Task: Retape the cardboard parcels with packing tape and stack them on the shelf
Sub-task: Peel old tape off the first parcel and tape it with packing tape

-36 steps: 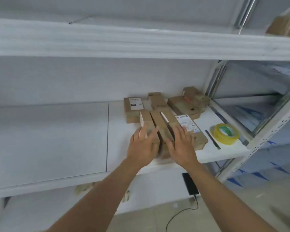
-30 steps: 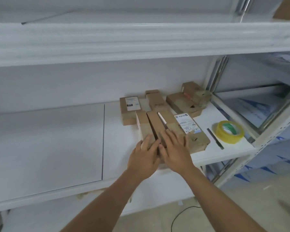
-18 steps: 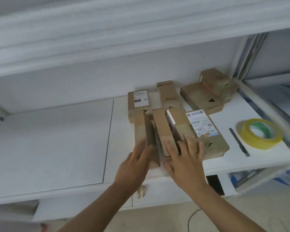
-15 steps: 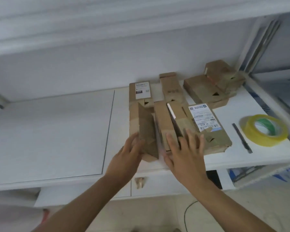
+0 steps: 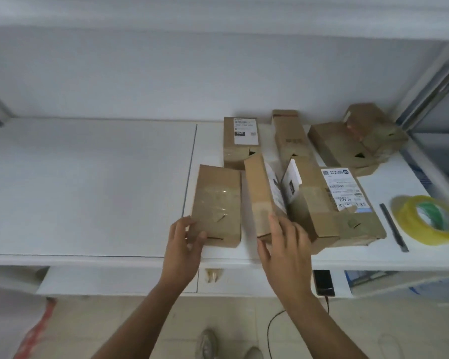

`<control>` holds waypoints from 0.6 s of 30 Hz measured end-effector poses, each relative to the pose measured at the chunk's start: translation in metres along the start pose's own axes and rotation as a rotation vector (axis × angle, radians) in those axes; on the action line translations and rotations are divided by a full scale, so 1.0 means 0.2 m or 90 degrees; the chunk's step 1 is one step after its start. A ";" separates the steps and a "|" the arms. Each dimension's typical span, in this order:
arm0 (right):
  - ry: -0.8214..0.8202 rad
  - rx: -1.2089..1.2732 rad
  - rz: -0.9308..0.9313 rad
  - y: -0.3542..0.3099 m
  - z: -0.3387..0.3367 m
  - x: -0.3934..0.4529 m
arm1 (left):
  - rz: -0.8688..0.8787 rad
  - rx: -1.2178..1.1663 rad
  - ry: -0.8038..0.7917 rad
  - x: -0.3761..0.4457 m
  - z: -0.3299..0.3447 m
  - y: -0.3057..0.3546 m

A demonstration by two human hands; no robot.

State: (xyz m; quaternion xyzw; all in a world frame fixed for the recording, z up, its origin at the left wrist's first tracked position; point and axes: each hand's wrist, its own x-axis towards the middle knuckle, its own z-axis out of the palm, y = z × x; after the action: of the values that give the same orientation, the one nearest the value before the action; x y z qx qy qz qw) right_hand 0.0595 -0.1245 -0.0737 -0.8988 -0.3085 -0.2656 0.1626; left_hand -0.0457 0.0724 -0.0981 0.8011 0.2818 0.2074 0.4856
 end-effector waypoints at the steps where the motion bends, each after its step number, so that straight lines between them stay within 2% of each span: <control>1: 0.001 0.008 0.008 -0.02 0.02 -0.01 | 0.012 0.006 0.010 0.00 -0.02 -0.02; 9: -0.030 -0.057 0.059 -0.09 0.16 -0.08 | 0.100 0.164 0.015 0.02 -0.06 -0.10; 14: -0.015 -0.091 0.049 -0.10 0.19 -0.10 | 0.205 0.297 0.086 0.01 -0.03 -0.14; 16: -0.019 -0.077 0.050 -0.11 0.18 -0.10 | 0.230 0.337 0.100 0.03 -0.02 -0.12; 18: -0.031 0.002 0.078 -0.10 0.17 -0.11 | 0.277 0.340 0.081 0.06 -0.01 -0.11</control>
State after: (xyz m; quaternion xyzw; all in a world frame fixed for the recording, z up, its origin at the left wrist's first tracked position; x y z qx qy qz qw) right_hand 0.0453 -0.1043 -0.1107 -0.9218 -0.2572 -0.2328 0.1727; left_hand -0.0432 0.0891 -0.1158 0.9268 0.1782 0.2743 0.1847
